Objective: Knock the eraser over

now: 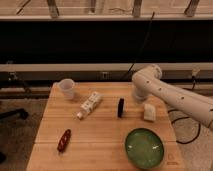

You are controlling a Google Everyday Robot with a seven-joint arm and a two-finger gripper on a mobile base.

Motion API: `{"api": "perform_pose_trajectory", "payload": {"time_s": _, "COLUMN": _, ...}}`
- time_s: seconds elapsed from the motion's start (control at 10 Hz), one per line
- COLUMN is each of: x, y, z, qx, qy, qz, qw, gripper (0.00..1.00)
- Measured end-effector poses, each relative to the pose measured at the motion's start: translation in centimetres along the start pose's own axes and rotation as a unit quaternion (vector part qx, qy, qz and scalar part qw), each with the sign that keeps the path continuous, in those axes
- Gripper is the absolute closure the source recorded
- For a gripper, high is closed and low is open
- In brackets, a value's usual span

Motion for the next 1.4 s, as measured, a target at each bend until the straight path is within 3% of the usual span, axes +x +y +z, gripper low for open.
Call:
{"api": "perform_pose_trajectory", "payload": {"time_s": 0.1, "x": -0.5, "y": -0.1, "z": 0.2, "qx": -0.001, "qy": -0.006, "qz": -0.002, "qw": 1.0000, "gripper": 0.93}}
{"api": "perform_pose_trajectory", "payload": {"time_s": 0.3, "x": -1.4, "y": -0.3, "z": 0.4, "qx": -0.003, "qy": -0.015, "qz": -0.006, "qw": 0.9999, "gripper": 1.00}}
{"api": "perform_pose_trajectory", "payload": {"time_s": 1.0, "x": -6.0, "y": -1.3, "z": 0.4, "qx": -0.005, "qy": -0.054, "qz": -0.042, "qw": 0.9977, "gripper": 1.00}}
{"api": "perform_pose_trajectory", "payload": {"time_s": 1.4, "x": -8.4, "y": -1.4, "z": 0.5, "qx": -0.010, "qy": -0.085, "qz": -0.060, "qw": 0.9945, "gripper": 1.00}}
